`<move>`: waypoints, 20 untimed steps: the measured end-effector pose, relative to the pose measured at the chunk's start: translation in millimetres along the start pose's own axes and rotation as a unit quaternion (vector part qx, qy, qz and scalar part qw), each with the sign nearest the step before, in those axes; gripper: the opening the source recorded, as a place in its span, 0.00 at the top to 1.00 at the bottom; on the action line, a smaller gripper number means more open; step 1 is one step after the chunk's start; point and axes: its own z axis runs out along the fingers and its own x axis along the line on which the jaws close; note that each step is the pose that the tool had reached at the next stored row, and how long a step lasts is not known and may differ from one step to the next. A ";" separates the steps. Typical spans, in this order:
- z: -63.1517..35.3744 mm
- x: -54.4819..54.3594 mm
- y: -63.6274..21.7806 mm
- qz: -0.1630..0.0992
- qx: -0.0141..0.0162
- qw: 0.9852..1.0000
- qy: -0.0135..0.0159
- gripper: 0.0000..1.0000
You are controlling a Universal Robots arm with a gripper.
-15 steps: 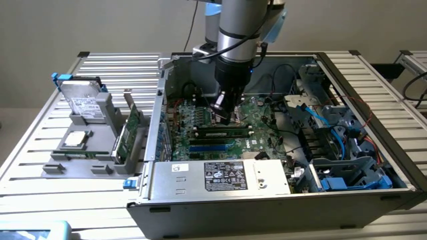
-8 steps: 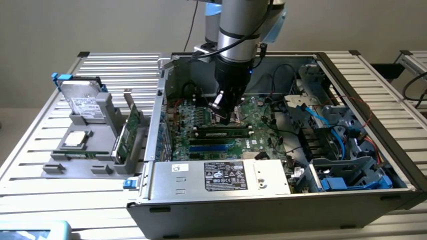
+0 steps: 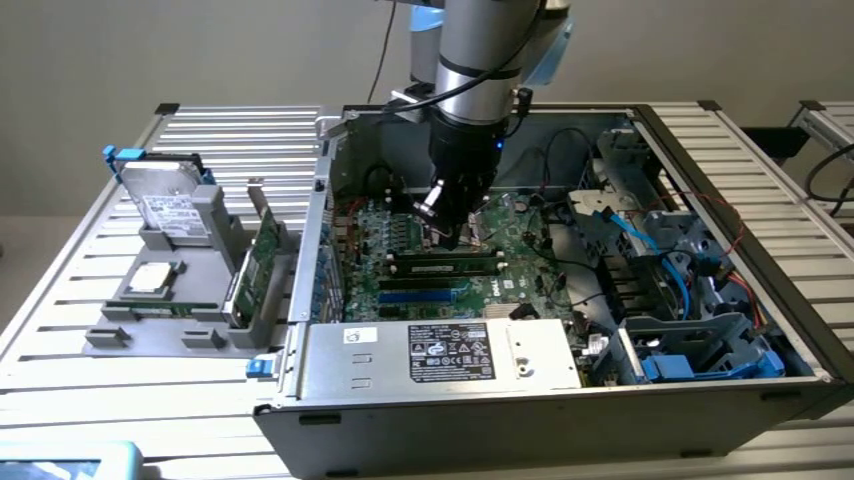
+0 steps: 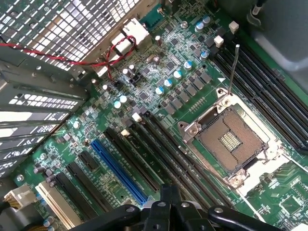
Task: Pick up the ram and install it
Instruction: 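Press down the ram until it locks into place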
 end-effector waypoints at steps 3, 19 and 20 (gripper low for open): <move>0.0 0.0 0.0 0.017 -0.002 1.000 0.000 0.89; 0.0 0.0 0.0 0.106 -0.011 0.994 0.000 0.89; 0.0 0.0 0.0 0.111 -0.011 0.994 0.000 0.89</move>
